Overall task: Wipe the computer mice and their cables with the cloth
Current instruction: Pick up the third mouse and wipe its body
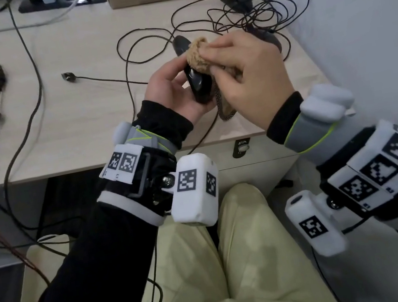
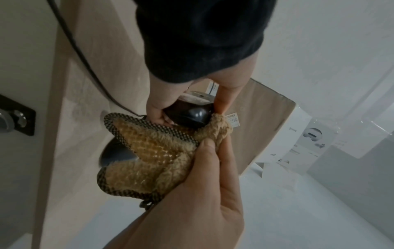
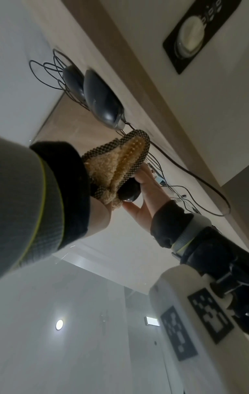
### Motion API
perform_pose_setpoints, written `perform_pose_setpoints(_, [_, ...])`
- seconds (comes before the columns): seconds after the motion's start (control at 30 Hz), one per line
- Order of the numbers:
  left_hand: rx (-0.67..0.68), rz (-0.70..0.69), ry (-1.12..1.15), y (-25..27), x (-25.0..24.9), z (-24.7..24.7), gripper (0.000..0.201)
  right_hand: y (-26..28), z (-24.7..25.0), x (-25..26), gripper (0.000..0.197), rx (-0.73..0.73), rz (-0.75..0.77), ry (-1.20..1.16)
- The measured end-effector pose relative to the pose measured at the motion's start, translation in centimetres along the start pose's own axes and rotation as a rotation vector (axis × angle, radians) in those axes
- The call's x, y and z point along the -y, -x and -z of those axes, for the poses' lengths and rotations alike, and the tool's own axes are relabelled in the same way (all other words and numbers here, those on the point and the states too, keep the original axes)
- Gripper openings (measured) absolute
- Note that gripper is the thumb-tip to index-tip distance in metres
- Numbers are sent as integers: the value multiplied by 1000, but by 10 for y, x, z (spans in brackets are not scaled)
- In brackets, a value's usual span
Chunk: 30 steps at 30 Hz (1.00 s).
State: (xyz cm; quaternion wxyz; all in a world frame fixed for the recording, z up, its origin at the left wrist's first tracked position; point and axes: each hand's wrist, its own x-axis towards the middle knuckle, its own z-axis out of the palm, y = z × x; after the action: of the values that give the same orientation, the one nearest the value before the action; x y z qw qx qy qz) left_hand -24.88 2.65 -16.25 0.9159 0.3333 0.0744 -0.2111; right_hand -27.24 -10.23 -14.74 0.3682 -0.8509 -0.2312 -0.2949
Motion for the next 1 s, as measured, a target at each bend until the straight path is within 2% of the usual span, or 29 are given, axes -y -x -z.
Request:
perform_pose_setpoints(0.13, [-53,2,11,-2,-1,-1,42,0,-1,-1,28,-15,-14,17])
perform_pose_setpoints(0.23, [-72,9,-17,-3,-3,-4,35,1,-4,2,29,5,27,39])
perform_pose_setpoints(0.33, [-73,23,-83,-1,-1,-5,38,-2,-9,4,30,57,28,62])
perform_pose_setpoints(0.47, [-85,34,-137,3,2,-3,34,-24,-8,0,35,90,-87,84])
perform_pose_setpoints(0.57, [-77,61,-161,4,4,-2,34,-42,-6,-8,35,180,-202,184])
perform_pose_setpoints(0.67, [-105,57,-151,6,5,-6,32,-47,-6,-7,35,208,-232,183])
perform_pose_setpoints(0.9, [-156,10,7,1,-10,-15,36,-14,-6,10,35,110,-137,-46])
perform_pose_setpoints(1.0, [-142,-4,5,1,-15,-14,46,0,-1,15,31,110,0,-50])
